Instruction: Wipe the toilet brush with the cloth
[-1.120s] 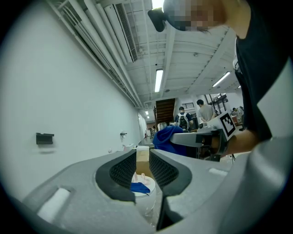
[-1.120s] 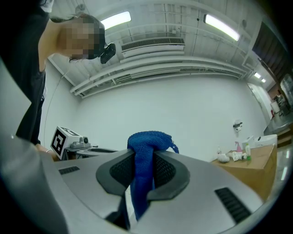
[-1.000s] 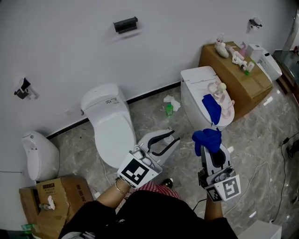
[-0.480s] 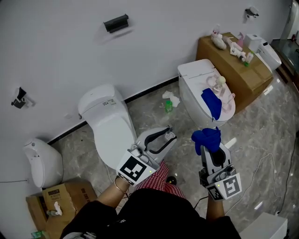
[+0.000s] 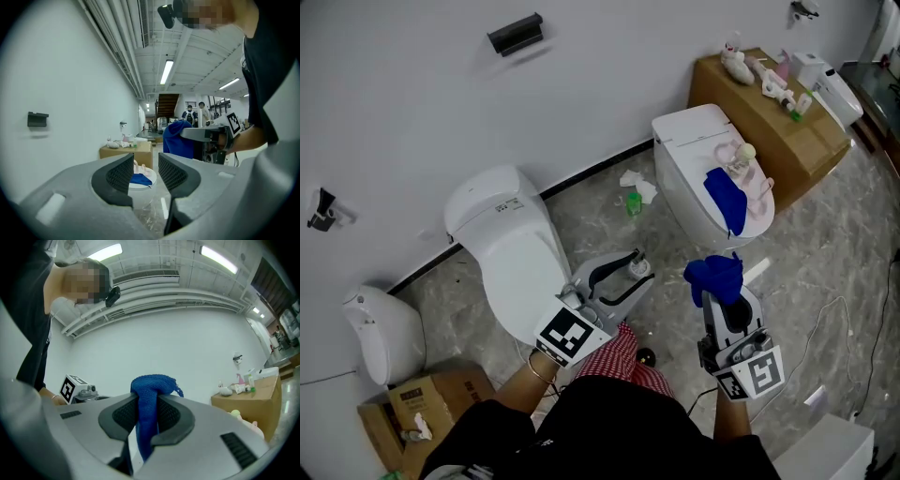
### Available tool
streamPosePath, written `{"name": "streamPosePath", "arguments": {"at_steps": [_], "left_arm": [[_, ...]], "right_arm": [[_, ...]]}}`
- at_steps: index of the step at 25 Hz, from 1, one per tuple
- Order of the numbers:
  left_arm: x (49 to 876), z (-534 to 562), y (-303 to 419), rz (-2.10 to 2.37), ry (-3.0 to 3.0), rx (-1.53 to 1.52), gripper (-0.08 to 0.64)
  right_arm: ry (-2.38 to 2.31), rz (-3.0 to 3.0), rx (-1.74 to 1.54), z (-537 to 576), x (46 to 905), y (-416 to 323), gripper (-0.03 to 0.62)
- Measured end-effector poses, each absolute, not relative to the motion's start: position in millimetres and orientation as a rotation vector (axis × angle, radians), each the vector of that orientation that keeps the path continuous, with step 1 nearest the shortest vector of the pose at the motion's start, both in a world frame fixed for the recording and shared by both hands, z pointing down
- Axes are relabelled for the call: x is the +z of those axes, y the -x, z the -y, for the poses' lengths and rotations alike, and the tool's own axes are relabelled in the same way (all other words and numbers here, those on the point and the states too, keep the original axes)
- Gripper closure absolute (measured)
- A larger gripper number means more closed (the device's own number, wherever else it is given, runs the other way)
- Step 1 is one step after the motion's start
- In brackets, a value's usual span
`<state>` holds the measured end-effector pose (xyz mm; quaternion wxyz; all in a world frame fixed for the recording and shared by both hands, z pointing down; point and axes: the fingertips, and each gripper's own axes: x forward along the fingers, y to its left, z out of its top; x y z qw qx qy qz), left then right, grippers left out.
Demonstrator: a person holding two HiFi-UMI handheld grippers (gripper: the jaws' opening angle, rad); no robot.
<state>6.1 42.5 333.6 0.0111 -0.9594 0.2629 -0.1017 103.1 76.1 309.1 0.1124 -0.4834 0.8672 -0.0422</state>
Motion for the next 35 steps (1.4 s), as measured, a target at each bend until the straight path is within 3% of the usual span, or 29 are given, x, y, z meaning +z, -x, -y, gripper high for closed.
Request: {"name": "streamPosePath", "arguments": {"at_steps": [35], "left_arm": [[404,107,32,-0.626,3.124,-0.457,0.388]], "right_arm": [[1.619,-2.531,-0.279,75,369,-58,0.522]]}}
